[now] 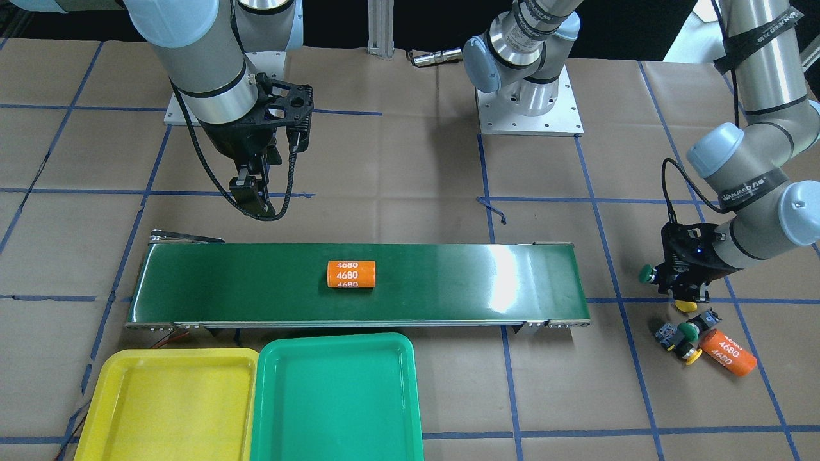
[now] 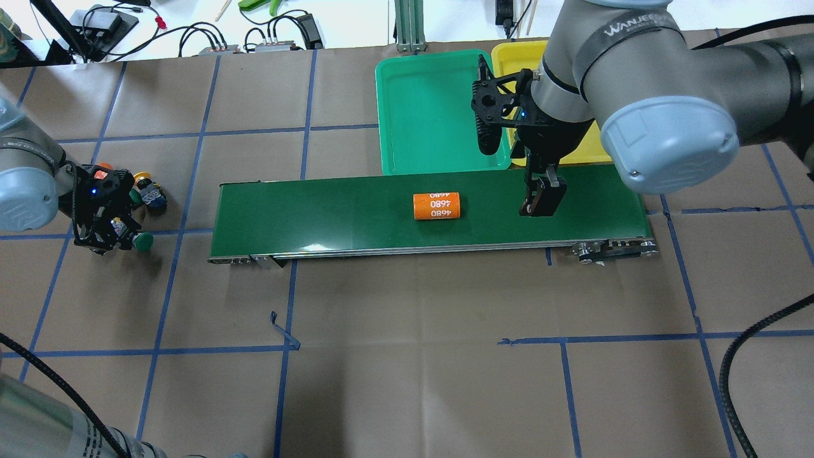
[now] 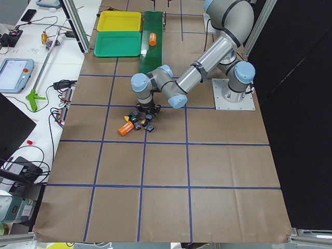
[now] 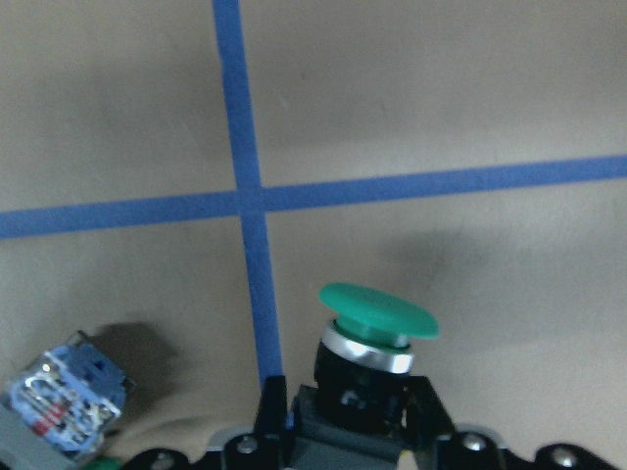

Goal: Sort buttons by color to trays
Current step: 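Grasp a green-cap button from the pile with the left gripper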

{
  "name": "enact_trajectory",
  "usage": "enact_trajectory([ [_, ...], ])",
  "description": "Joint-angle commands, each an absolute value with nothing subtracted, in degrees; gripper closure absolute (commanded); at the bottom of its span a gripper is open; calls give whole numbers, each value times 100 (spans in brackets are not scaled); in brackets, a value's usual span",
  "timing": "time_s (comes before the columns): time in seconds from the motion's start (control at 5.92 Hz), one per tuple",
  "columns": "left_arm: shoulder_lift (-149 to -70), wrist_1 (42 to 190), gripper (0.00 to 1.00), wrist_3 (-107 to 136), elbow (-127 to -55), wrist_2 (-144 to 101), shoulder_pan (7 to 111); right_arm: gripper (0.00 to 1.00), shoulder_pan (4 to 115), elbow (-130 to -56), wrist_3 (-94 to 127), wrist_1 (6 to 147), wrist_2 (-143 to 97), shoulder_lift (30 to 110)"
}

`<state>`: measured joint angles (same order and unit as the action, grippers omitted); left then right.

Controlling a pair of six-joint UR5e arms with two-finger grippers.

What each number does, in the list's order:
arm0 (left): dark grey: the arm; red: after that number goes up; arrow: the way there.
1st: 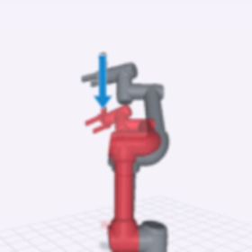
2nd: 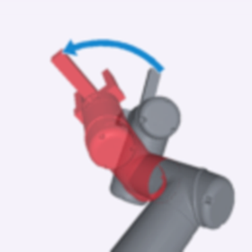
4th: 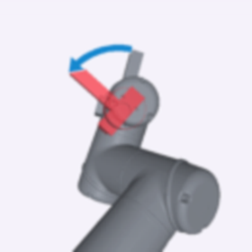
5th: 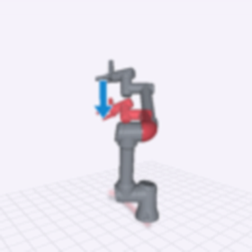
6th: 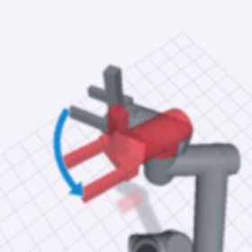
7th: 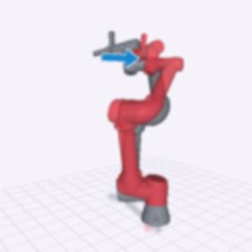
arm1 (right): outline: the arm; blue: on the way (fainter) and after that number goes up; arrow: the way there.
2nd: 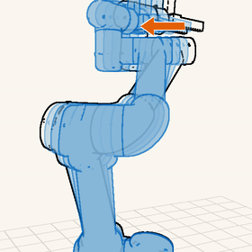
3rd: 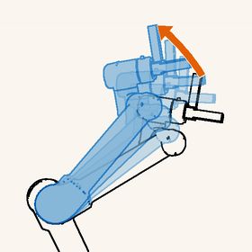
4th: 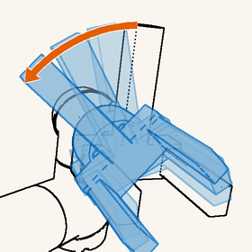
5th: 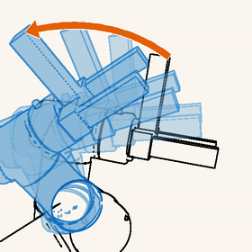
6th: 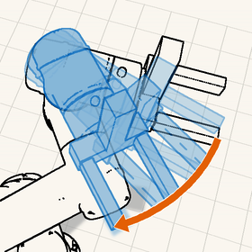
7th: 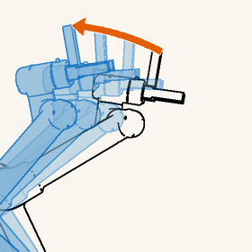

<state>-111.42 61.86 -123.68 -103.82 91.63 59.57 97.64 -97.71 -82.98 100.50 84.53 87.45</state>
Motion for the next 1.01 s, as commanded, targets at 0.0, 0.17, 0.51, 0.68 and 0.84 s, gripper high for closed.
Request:
enact_trajectory([
  [0.0, -10680, 7210, 100, -10855, -9996, 9114, 6745, 0, 9765, -9773, -8279, 10055, 8455, 8745],
  [0.17, -10679, 7285, 100, -9793, -9863, 9097, 7324, 0, 9765, -9773, -8279, 10055, 8455, 8745],
  [0.51, -10731, 7243, 100, -8846, -9826, 9140, 8379, 0, 9765, -9773, -8288, 10055, 8455, 8745],
  [0.68, -10792, 7207, 99, -8624, -9939, 9123, 8663, 0, 9756, -9773, -8288, 10055, 8455, 8745],
  [0.84, -10854, 6937, 93, -8413, -9975, 9123, 8718, 0, 9756, -9773, -8279, 10046, 8455, 8745],
])
